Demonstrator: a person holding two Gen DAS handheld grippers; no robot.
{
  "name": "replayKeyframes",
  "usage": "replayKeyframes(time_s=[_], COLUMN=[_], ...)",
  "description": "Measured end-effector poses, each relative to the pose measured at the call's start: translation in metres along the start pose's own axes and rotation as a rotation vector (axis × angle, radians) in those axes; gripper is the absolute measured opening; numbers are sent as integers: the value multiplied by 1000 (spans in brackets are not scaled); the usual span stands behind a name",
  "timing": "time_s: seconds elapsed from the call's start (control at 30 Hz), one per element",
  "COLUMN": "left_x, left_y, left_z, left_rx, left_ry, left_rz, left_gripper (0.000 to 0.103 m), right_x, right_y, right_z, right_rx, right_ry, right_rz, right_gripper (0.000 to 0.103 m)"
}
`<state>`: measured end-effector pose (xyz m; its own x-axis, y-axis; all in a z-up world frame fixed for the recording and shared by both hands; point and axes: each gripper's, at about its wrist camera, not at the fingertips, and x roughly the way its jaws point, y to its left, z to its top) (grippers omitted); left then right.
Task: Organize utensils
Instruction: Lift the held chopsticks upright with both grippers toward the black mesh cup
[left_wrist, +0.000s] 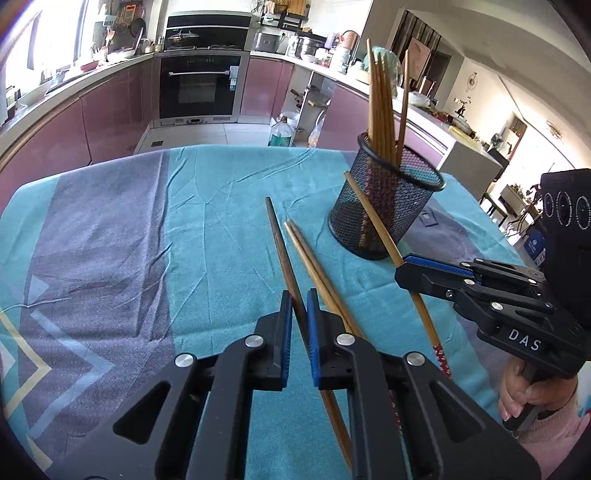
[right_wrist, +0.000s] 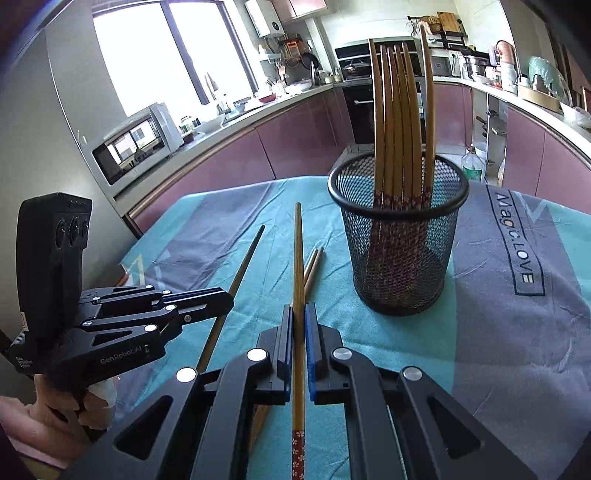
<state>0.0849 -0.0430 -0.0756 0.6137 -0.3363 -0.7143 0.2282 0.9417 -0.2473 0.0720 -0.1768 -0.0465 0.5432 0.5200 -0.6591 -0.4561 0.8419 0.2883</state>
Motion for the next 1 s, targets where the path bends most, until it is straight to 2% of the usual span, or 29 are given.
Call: replayKeyframes(time_s=[0.1, 0.33, 0.37, 0.4, 0.67, 0.87, 1.0], left_x=[-8, -17, -16, -14, 22, 38, 42], left_y=[-1, -6, -5, -5, -2, -8, -14], left_z=[2, 6, 6, 4, -4, -7, -7], left_rx=[2, 24, 21, 26, 54, 81, 97], left_ry=[-17, -41, -34, -24, 69, 102, 98], left_rz=[-26, -33, -29, -27, 54, 92, 116], left_gripper=[4, 4, 6, 14, 23, 22, 11], right_x=[-8, -20, -20, -19, -13, -10, -9], right_y=[0, -3, -3, -3, -3, -1, -1], right_z=[3, 8, 8, 8, 6, 4, 5], right_rx=[4, 10, 10, 10, 9, 3, 3], right_ry=[-23, -53, -52, -51, -31, -27, -26], right_rz=[10, 17, 17, 15, 17, 12, 13], right_gripper=[5, 5, 5, 5, 5, 5, 5])
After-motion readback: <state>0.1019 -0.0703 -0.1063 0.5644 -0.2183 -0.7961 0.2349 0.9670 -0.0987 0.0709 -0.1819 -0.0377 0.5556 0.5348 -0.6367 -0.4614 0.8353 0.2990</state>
